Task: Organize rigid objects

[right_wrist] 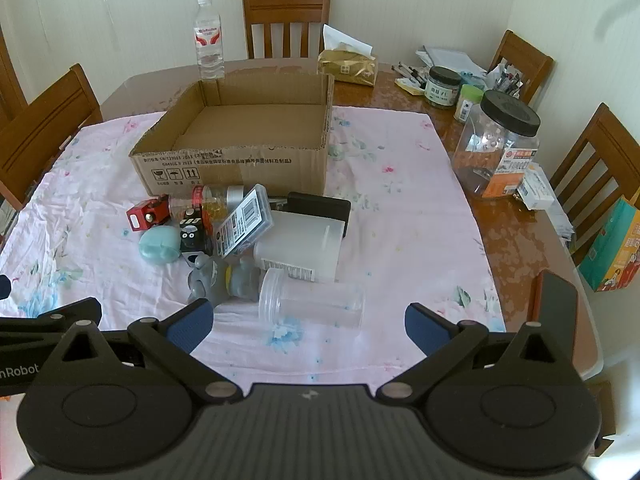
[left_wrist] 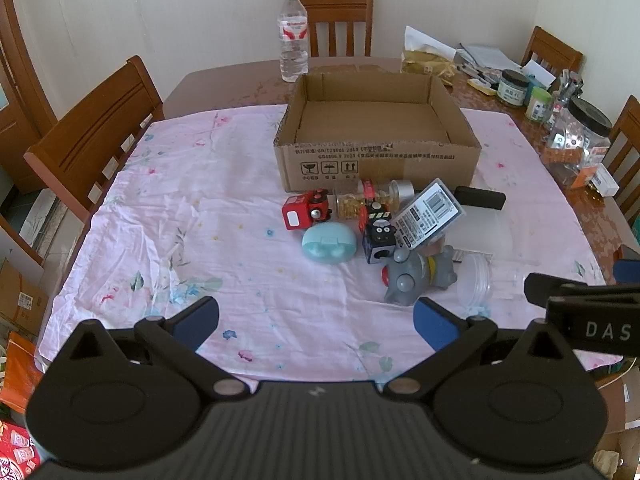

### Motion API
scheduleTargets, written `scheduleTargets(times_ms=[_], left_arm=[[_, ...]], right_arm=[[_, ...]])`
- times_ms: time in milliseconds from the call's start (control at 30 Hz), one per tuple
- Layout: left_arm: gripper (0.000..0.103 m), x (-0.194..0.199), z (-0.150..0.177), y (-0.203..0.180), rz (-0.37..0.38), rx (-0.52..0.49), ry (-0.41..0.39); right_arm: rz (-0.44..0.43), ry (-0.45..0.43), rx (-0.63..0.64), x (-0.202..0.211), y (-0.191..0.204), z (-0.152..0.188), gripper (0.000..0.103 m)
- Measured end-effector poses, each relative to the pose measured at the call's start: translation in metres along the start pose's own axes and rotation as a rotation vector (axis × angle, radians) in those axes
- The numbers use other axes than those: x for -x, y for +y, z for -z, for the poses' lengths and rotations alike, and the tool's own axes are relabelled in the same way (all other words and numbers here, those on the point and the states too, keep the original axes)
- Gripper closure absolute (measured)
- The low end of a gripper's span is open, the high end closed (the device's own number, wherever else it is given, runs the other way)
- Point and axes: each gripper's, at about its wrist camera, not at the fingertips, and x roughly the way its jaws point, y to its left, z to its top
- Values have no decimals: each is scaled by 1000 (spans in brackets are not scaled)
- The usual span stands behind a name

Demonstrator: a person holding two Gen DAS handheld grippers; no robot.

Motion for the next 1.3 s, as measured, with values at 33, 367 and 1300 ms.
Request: scheduleTargets(times_ms=[33,367,1300], left_arm=[[1,0,0,0,0,1,0],[1,1,-1,0,2,5,1],[1,6,-3,-3,8,20,-6]], right_arm=[[0,-1,1,0,0,0,0],[-2,-4,3,0,-1,0,0],[2,-12,9,0,-2,-2,0]])
